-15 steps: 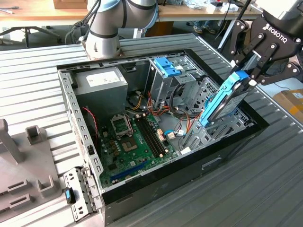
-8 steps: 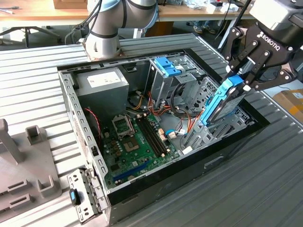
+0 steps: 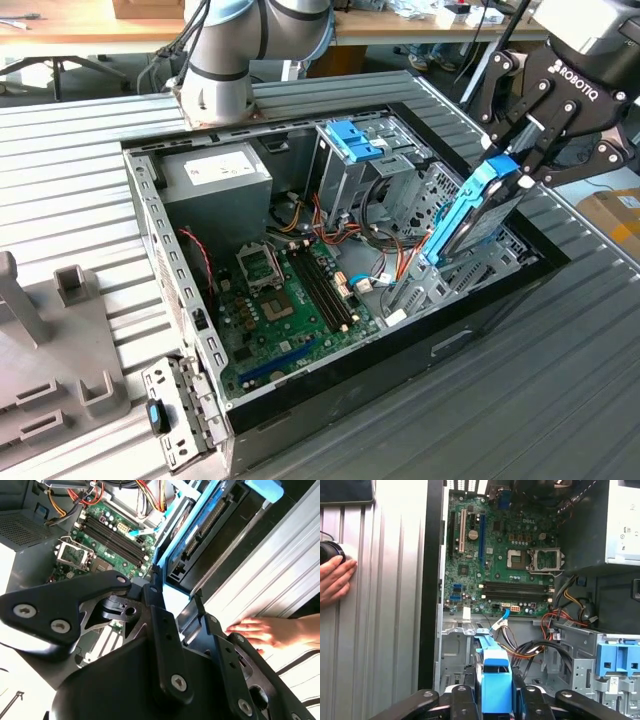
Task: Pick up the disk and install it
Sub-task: 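Pick up the disk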
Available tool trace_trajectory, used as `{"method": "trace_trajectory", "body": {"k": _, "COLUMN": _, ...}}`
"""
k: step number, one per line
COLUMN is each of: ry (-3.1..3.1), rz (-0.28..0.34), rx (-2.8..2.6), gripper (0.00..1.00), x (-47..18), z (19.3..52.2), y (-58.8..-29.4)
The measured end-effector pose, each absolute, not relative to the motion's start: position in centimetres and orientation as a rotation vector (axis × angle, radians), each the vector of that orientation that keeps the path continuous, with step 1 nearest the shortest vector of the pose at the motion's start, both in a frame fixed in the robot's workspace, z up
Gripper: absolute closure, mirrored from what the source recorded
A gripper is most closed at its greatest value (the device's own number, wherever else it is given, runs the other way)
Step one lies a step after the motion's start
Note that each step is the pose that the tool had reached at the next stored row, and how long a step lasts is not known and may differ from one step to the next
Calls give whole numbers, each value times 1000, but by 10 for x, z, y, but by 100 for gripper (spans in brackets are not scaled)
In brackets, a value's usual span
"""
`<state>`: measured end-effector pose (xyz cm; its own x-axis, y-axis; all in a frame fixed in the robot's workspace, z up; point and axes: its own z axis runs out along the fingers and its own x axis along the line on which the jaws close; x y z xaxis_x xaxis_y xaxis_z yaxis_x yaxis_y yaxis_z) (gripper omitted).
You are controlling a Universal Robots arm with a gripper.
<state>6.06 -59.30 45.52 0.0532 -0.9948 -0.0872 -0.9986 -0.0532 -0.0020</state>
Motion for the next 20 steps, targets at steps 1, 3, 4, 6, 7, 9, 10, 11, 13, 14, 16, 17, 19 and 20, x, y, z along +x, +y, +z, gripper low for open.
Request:
{"method": "trace_trajectory", "body": {"k": 1, "ry": 2128, "rz": 99, "rx": -2243, "gripper": 64, "x": 61, "z": 455, "y": -593}}
{"method": "trace_trajectory", "body": {"k": 3, "ry": 2134, "rz": 106, "rx": -2249, "gripper": 64, "x": 62, "z": 455, "y": -593}}
{"method": "trace_trajectory", "body": {"k": 4, "ry": 2136, "rz": 112, "rx": -2251, "gripper": 64, "x": 63, "z": 455, "y": -593}}
{"method": "trace_trajectory", "body": {"k": 6, "ry": 2155, "rz": 150, "rx": -2267, "gripper": 64, "x": 67, "z": 455, "y": -593}}
{"method": "trace_trajectory", "body": {"k": 7, "ry": 2163, "rz": 168, "rx": -2275, "gripper": 64, "x": 69, "z": 455, "y": -593}}
{"method": "trace_trajectory", "body": {"k": 9, "ry": 2171, "rz": 186, "rx": -2282, "gripper": 64, "x": 70, "z": 455, "y": -593}}
{"method": "trace_trajectory", "body": {"k": 10, "ry": 2172, "rz": 188, "rx": -2282, "gripper": 64, "x": 70, "z": 455, "y": -593}}
{"method": "trace_trajectory", "body": {"k": 11, "ry": 2172, "rz": 189, "rx": -2282, "gripper": 64, "x": 70, "z": 454, "y": -593}}
{"method": "trace_trajectory", "body": {"k": 13, "ry": 2172, "rz": 190, "rx": -2283, "gripper": 64, "x": 70, "z": 454, "y": -593}}
{"method": "trace_trajectory", "body": {"k": 14, "ry": 2172, "rz": 190, "rx": -2283, "gripper": 64, "x": 70, "z": 454, "y": -593}}
{"method": "trace_trajectory", "body": {"k": 16, "ry": 2172, "rz": 190, "rx": -2283, "gripper": 64, "x": 70, "z": 453, "y": -593}}
{"method": "trace_trajectory", "body": {"k": 17, "ry": 2171, "rz": 192, "rx": -2282, "gripper": 64, "x": 70, "z": 453, "y": -593}}
{"method": "trace_trajectory", "body": {"k": 19, "ry": 2164, "rz": 203, "rx": -2276, "gripper": 64, "x": 70, "z": 452, "y": -593}}
{"method": "trace_trajectory", "body": {"k": 20, "ry": 2164, "rz": 203, "rx": -2276, "gripper": 64, "x": 70, "z": 450, "y": -593}}
